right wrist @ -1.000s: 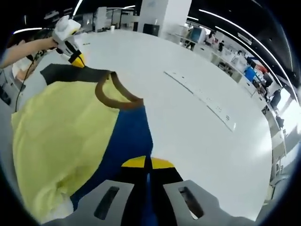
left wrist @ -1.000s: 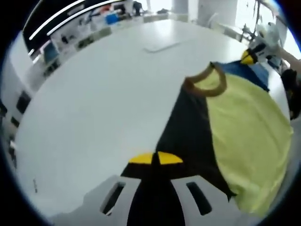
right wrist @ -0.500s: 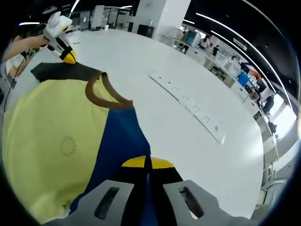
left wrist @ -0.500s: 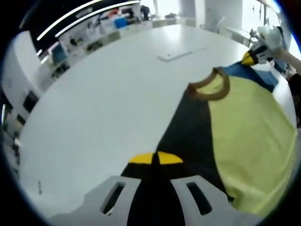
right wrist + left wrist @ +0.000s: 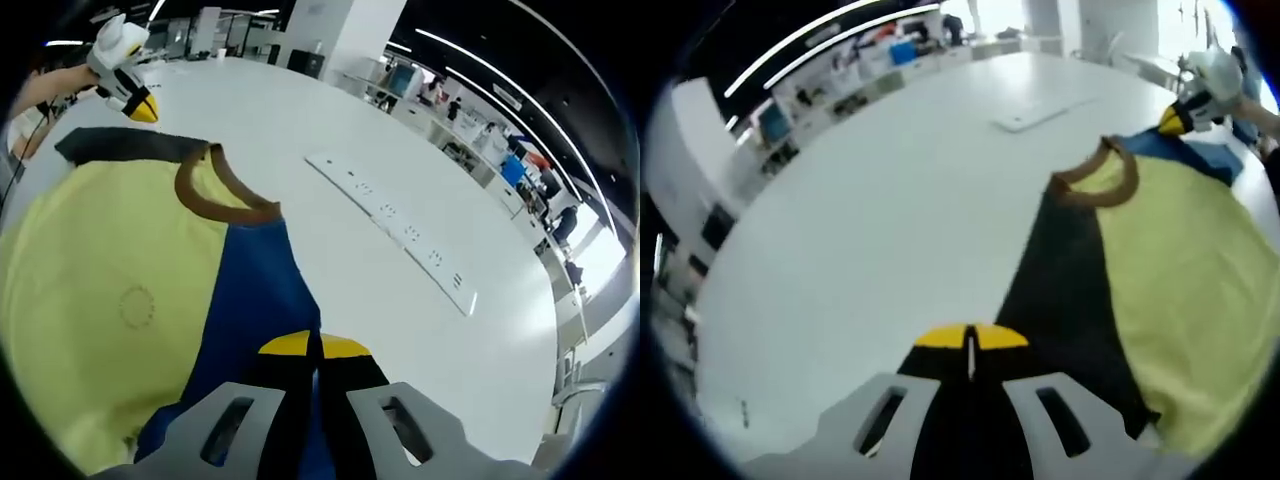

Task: Fold the garment on the visible template until the final outline fits inside the template.

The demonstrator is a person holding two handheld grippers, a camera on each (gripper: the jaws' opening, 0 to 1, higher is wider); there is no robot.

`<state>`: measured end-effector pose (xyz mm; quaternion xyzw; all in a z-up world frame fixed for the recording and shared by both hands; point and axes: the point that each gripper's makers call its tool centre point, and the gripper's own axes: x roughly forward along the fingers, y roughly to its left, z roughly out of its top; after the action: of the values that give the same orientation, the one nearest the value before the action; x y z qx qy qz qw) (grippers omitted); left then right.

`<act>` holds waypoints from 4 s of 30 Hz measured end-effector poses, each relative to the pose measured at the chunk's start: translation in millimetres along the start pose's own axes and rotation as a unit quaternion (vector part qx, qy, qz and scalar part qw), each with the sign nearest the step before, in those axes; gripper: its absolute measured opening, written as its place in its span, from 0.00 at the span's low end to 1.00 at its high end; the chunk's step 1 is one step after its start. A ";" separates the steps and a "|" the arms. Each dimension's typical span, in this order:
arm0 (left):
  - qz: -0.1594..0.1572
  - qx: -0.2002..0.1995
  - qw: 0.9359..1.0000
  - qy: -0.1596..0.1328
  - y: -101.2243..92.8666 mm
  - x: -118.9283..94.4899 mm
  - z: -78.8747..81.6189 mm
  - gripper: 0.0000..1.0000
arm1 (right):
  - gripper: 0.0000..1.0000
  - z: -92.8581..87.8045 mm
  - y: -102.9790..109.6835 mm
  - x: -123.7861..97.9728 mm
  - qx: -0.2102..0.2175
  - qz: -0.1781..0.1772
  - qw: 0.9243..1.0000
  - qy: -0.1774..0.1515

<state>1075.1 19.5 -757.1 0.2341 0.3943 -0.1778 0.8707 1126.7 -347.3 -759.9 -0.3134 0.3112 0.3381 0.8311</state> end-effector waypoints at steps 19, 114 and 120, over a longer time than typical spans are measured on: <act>-0.023 0.016 0.999 -0.024 -19.6 -28.3 21.0 0.00 | 0.29 14.3 20.6 -20.0 -0.018 0.004 0.999 -0.040; -0.167 0.071 0.966 -0.184 -211.5 -244.7 -9.8 1.00 | 0.70 24.2 215.0 -287.1 0.017 -0.012 0.982 -0.190; -0.175 0.103 0.966 -0.160 -220.8 -242.1 -23.3 1.00 | 0.69 15.2 220.3 -299.8 0.028 -0.029 0.981 -0.189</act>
<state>800.4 -120.1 -643.2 0.2185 0.2646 -0.4019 0.8490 791.4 -319.6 -600.4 -0.2295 0.1485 0.3579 0.8928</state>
